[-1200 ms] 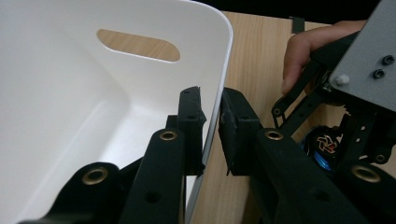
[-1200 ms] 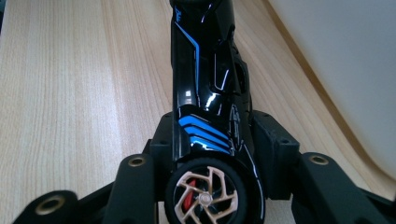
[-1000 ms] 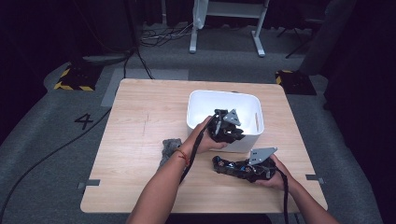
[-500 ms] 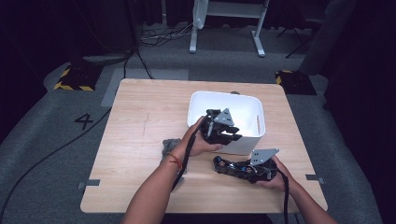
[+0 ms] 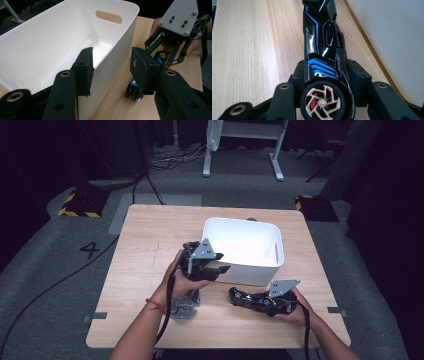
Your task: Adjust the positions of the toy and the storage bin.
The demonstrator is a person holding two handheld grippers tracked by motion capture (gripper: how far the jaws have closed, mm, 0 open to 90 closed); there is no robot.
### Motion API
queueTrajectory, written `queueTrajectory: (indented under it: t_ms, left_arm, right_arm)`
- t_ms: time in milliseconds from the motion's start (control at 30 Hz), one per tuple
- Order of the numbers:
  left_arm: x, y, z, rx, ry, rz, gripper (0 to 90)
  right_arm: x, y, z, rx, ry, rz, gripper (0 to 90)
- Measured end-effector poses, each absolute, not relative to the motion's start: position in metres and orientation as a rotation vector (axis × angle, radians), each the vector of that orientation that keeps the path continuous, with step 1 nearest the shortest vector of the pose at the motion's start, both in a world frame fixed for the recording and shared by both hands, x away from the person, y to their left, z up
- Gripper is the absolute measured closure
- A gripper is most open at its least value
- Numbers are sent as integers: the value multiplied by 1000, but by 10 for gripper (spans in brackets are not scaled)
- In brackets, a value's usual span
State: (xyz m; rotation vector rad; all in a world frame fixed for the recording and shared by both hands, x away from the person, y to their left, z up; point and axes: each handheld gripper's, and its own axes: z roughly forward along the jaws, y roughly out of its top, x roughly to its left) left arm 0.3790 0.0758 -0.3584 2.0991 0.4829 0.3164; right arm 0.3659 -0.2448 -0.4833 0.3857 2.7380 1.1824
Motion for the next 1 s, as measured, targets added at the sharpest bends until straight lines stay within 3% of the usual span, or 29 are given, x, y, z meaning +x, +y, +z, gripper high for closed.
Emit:
queueTrajectory:
  t_ms: [167, 333, 433, 733, 1000]
  left_arm:
    - [369, 100, -369, 2113, 550, 350, 501]
    - [364, 117, -395, 2152, 650, 367, 397]
    - [360, 128, -413, 2177, 734, 385, 334]
    - [343, 151, -457, 2199, 857, 289, 212]
    - [330, 148, -486, 2241, 875, 247, 215]
  right_arm:
    - [365, -244, -482, 378, 2737, 1168, 576]
    - [365, -243, -482, 378, 2733, 1171, 564]
    - [366, -243, -480, 392, 2727, 1205, 478]
    - [371, -233, -470, 404, 2703, 1177, 345]
    - [373, -218, -467, 378, 2754, 1077, 387]
